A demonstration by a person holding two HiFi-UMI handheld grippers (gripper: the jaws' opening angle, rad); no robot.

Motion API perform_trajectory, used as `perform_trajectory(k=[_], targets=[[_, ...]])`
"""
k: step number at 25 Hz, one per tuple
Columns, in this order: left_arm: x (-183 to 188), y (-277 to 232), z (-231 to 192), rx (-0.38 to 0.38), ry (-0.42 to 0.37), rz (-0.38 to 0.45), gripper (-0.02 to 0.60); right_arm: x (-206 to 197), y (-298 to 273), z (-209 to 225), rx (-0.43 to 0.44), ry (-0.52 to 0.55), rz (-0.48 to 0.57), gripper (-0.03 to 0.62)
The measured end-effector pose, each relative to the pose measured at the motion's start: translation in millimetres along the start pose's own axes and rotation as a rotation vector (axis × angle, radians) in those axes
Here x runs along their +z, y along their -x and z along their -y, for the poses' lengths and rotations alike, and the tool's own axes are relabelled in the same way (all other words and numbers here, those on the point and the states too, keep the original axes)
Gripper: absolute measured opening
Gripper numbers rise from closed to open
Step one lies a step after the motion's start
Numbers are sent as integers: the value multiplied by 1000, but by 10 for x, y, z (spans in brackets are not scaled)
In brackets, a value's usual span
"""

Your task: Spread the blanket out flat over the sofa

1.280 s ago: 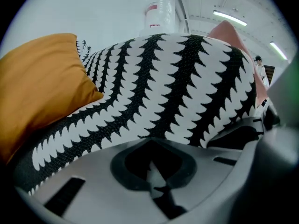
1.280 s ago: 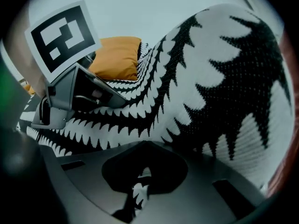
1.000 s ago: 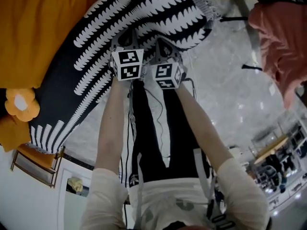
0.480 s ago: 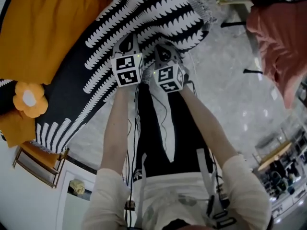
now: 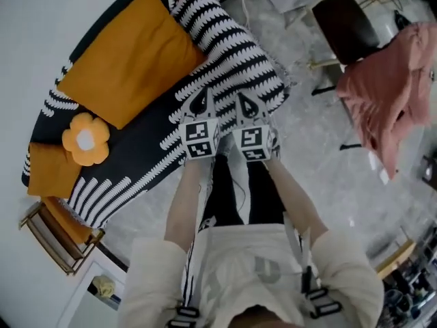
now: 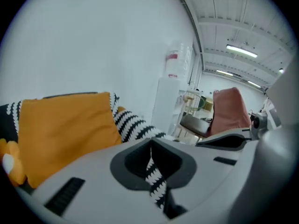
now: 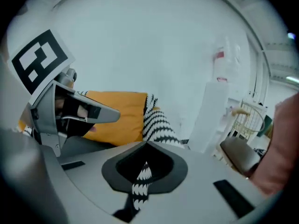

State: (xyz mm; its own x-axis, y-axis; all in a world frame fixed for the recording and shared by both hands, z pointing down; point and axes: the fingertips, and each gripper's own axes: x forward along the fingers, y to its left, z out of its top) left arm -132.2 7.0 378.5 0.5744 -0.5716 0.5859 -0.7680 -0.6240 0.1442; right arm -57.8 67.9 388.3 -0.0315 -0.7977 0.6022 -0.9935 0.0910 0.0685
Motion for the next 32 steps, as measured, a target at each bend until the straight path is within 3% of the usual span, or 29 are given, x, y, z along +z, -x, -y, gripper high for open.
perform_trajectory(k=[6, 13, 20, 32], targets=[[1092, 784, 26, 19, -6, 160, 8, 1137, 615, 33, -9, 20, 135, 6], [1864, 1718, 262, 34, -49, 345, 8, 1897, 1522, 7, -10, -32, 293, 6], [2125, 2193, 371, 55, -21, 432, 8, 2226, 1951, 78, 13, -61, 411, 6], [2223, 2120, 609, 30, -78, 460, 8, 2230, 2085, 284, -40, -70, 450, 6]])
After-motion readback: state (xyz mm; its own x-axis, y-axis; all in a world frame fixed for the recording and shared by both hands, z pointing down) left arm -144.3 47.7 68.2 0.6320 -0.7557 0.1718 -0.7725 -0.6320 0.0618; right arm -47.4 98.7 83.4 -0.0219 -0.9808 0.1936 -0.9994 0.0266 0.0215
